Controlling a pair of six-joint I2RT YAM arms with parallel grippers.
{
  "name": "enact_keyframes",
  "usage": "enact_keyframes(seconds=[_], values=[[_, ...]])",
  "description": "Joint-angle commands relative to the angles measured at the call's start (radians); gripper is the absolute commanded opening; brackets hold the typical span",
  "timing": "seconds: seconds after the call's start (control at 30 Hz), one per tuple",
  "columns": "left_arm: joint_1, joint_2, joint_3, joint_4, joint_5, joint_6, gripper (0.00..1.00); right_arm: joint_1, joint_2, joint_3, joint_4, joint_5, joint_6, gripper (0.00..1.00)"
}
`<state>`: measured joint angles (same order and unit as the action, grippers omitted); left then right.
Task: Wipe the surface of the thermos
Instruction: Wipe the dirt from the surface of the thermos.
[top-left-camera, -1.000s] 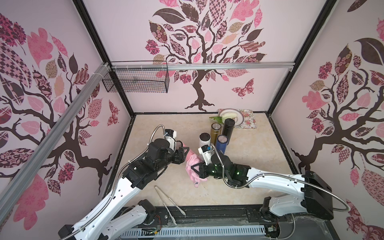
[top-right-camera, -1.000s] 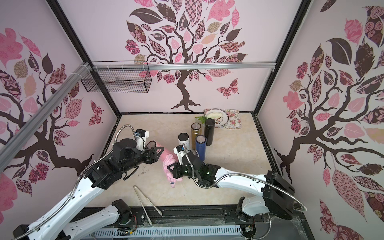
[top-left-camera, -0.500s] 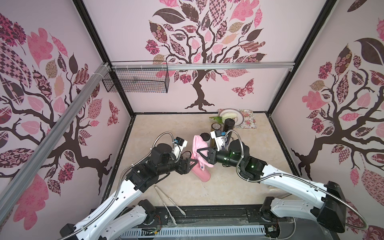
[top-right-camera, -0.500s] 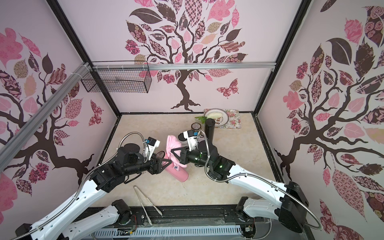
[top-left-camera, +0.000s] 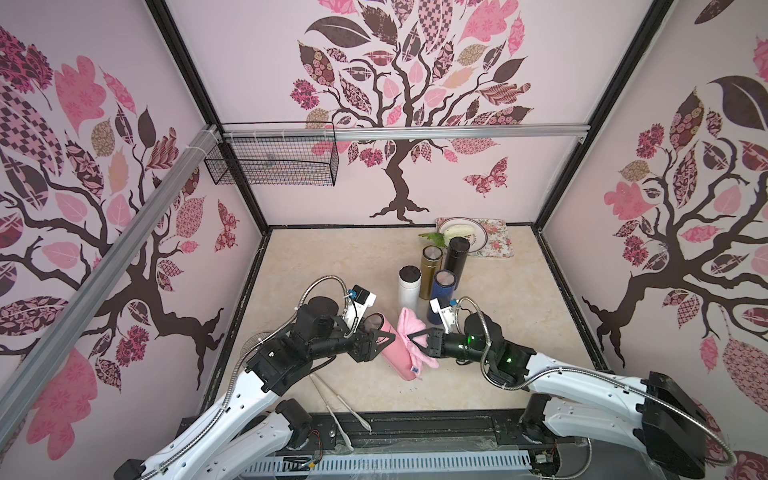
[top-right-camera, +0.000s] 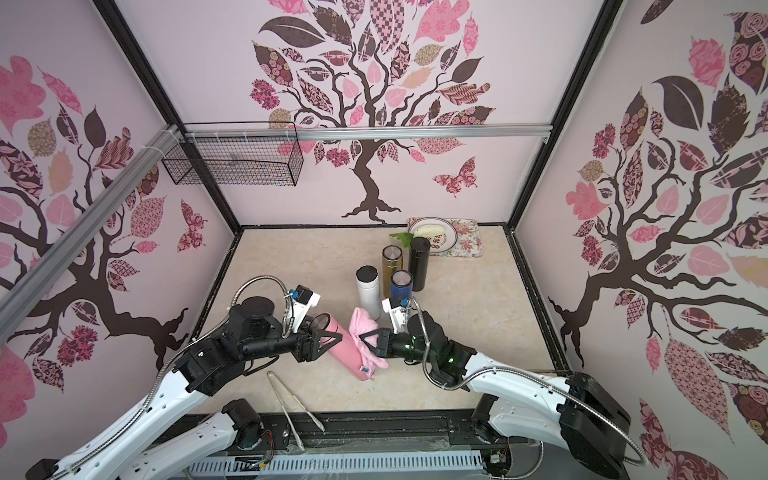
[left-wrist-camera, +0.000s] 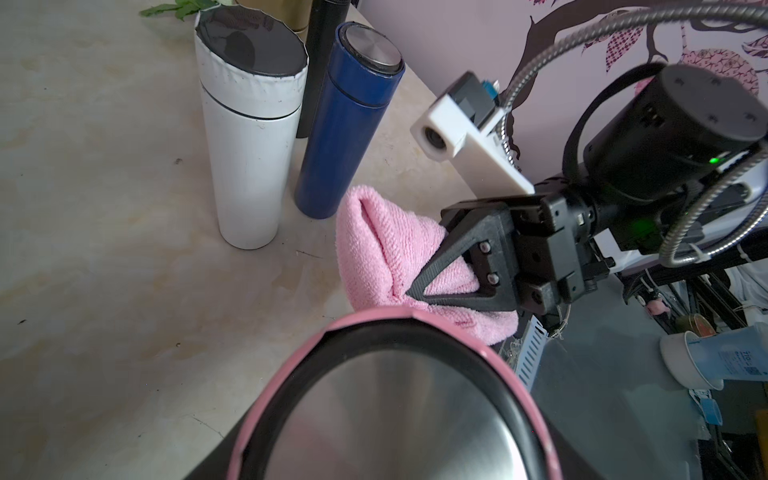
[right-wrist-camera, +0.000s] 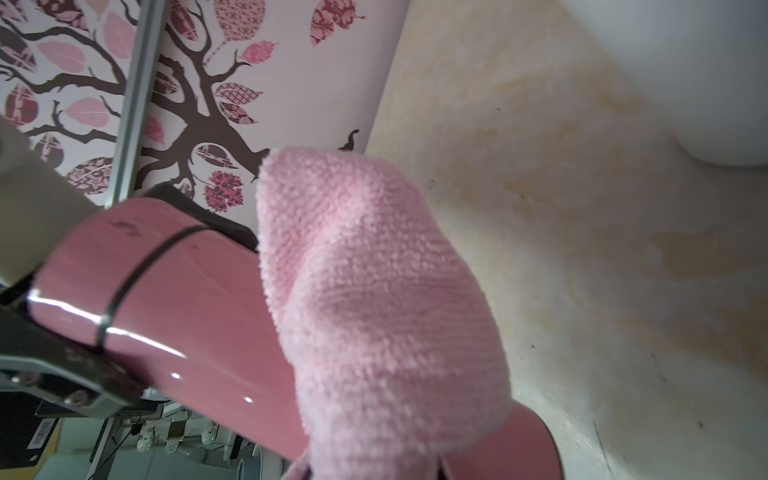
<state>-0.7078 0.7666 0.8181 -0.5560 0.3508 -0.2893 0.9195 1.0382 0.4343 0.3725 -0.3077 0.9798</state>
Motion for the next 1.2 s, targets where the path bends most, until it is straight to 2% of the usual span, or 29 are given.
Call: enact_keyframes(seconds=[0.0,0.1,0.27,0.43,0.5,0.6,0.7,0.87,0.93,1.07,1.17], values=[[0.001,-0.027,-0.011,0.249,-0.011,-0.004,0.00,0.031,-0.065,-0.040,-0.080,0.001,0.049,0.00],[0.001,-0.003,-0.027,0.276,0.025,-0.018,0.00,0.031,-0.063,0.019,-0.071,0.010,-0.001,0.00],[-0.001,0.030,-0.077,0.365,0.133,-0.037,0.00,0.031,0.055,0.270,-0.054,-0.018,-0.153,0.00],[-0.003,0.043,-0.102,0.377,0.135,-0.030,0.00,0.029,0.152,0.446,-0.018,-0.062,-0.219,0.00],[-0.002,0.048,-0.102,0.378,0.095,-0.050,0.00,0.029,0.177,0.483,-0.046,-0.078,-0.224,0.00],[-0.002,0.042,-0.099,0.370,0.041,-0.071,0.00,0.029,0.179,0.431,-0.040,-0.093,-0.181,0.00],[-0.003,0.021,-0.099,0.368,-0.059,-0.114,0.00,0.031,0.149,0.318,-0.057,-0.028,-0.134,0.00],[-0.002,-0.031,-0.065,0.310,-0.295,-0.202,0.00,0.059,0.072,0.154,-0.107,0.103,-0.072,0.00],[-0.002,-0.045,-0.053,0.294,-0.340,-0.224,0.00,0.083,0.049,0.123,-0.125,0.137,-0.067,0.00],[-0.003,-0.028,0.021,0.197,-0.443,-0.314,0.00,0.148,0.047,0.142,-0.153,0.176,-0.125,0.00],[-0.003,0.020,0.093,0.099,-0.463,-0.406,0.00,0.175,0.098,0.218,-0.185,0.219,-0.199,0.00]])
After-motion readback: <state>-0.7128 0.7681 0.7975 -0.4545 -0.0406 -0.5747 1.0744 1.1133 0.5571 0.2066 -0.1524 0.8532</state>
